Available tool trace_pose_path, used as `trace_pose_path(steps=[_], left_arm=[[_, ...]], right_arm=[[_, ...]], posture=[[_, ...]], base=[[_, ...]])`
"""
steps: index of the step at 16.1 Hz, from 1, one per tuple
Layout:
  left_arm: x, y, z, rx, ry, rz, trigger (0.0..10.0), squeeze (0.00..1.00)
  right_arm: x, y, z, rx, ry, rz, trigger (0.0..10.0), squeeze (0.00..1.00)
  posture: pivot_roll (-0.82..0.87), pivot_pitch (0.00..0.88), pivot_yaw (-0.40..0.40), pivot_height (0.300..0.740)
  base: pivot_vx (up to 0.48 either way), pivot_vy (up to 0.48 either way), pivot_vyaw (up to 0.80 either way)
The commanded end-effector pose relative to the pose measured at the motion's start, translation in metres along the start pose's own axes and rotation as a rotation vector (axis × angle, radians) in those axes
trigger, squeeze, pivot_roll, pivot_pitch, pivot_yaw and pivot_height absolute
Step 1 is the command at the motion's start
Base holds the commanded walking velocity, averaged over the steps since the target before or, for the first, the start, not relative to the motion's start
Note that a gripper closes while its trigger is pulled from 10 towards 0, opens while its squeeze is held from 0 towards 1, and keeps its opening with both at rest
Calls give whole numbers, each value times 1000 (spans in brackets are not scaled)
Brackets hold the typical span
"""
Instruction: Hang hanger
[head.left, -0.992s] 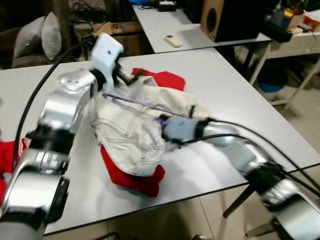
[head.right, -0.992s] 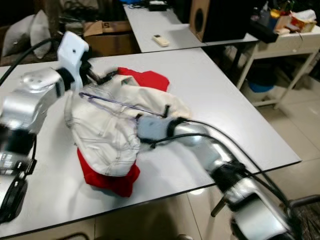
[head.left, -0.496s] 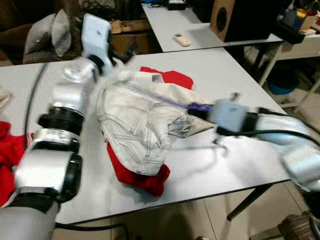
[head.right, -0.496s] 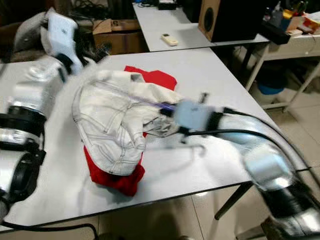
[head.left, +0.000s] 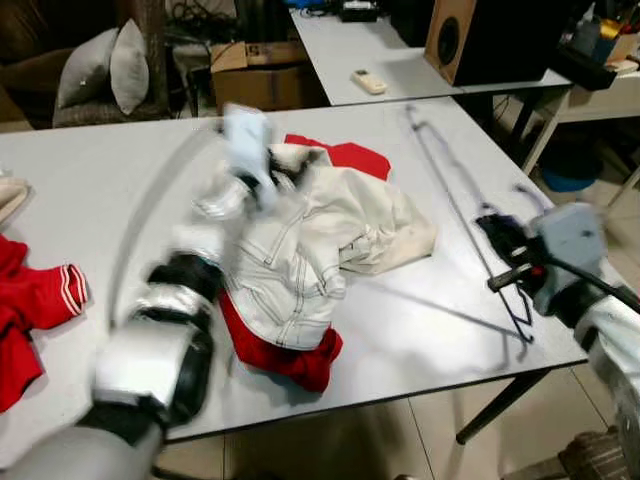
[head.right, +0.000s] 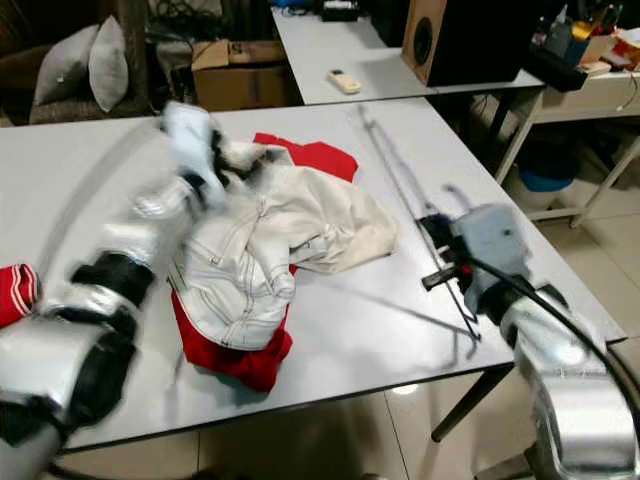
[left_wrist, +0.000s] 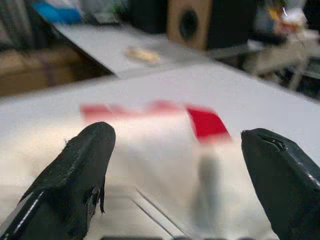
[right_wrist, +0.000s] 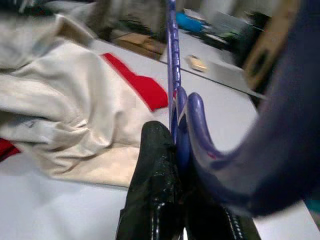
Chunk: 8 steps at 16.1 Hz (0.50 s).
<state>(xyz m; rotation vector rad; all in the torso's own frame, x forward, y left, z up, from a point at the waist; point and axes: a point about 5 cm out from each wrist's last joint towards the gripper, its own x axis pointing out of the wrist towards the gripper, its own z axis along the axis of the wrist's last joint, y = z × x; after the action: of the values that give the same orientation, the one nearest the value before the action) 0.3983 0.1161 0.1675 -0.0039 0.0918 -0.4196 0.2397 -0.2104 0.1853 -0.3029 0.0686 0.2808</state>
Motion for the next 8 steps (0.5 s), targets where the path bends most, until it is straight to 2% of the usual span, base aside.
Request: trace_pose_path(steps=[1, 3, 5, 7, 8], left_arm=[[-3, -7, -24, -41, 58, -43, 10000, 0], [-9, -17, -54, -27, 166, -62, 10000, 0], [-23, -13, -91, 74, 335, 14, 10000, 0], [-49, -11, -136, 61, 516, 40, 10000, 0], [-52, -13, -141, 56, 535, 27, 10000, 0]], right_arm=[[-3, 3, 0, 49, 12, -34, 10000, 0], [-3, 11, 0, 79, 17, -38, 10000, 0], [-2, 18, 1, 103, 26, -37, 10000, 0], [0, 24, 3, 120, 25, -21, 10000, 0], [0, 24, 3, 121, 26, -21, 10000, 0]], posture=[[-128, 0, 51, 740], [-127, 0, 46, 740], [-128, 0, 43, 740], [-129, 0, 41, 740], [-129, 0, 40, 740]], base=[[0, 0, 0], [0, 0, 0], [0, 0, 0], [0, 0, 0], [0, 0, 0]])
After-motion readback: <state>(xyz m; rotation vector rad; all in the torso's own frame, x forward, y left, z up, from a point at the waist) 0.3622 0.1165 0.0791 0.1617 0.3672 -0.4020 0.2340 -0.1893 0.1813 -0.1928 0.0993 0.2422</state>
